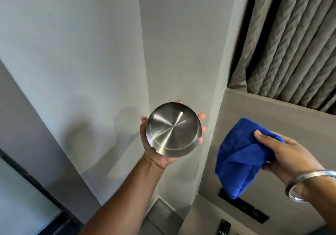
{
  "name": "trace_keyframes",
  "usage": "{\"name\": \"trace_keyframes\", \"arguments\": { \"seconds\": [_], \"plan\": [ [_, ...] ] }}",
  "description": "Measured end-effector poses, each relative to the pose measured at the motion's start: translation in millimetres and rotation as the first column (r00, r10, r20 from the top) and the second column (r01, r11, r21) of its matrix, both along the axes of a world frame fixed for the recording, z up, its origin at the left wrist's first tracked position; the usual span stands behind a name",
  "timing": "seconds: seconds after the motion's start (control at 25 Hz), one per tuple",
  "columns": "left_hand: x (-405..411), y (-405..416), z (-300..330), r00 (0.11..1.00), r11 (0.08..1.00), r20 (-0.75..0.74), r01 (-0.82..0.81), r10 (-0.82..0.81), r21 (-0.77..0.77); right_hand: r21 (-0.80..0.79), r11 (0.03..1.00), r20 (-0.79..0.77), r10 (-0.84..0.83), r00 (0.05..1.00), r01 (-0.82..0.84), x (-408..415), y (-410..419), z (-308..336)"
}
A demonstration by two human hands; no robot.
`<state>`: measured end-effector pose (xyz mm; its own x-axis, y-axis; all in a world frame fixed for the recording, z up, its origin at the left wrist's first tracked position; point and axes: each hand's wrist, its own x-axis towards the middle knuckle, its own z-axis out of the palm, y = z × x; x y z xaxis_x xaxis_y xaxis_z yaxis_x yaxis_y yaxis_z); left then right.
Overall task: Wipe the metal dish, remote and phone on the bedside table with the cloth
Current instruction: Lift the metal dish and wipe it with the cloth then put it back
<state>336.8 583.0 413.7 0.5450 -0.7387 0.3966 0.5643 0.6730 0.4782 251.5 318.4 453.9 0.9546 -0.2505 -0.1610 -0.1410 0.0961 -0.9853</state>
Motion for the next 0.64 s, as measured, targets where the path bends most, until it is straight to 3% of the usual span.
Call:
{"name": "trace_keyframes", "arguments": {
  "seconds": [0.12, 0.28, 0.36, 0.44, 0.52, 0.64],
  "plan": [
    [4.8, -2.9, -12.1, 0.999, 0.999, -0.024, -0.047, 0.048, 0.013, 0.019, 0.999, -0.009, -0.034, 0.999, 0.034, -1.0, 4.7, -4.5],
    [15.5, -2.5, -31.8, 0.964, 0.957, -0.117, -0.213, 0.239, 0.197, 0.034, 0.997, -0.041, -0.067, 0.997, 0.069, -1.2, 13.3, -16.1],
    [22.4, -7.0, -42.4, 0.932, 0.970, -0.311, -0.127, 0.189, 0.208, 0.028, 0.996, -0.031, -0.085, 0.996, 0.085, -2.4, 17.2, -19.0],
    [24.5, -12.3, -53.3, 0.914, 0.989, -0.402, 0.001, 0.058, 0.146, 0.000, 0.996, -0.023, -0.084, 0.996, 0.084, -4.7, 23.4, -20.3],
    [32.8, -19.5, -66.3, 0.914, 0.979, -0.405, 0.103, -0.024, 0.176, -0.078, 0.989, -0.004, -0.128, 0.992, 0.127, 0.2, 27.4, -28.4],
    [33.4, -18.8, -75.8, 0.936, 0.971, -0.342, 0.000, 0.084, 0.240, -0.295, 0.953, 0.127, -0.028, 0.992, 0.065, -1.9, 41.5, -24.6]
  ]
}}
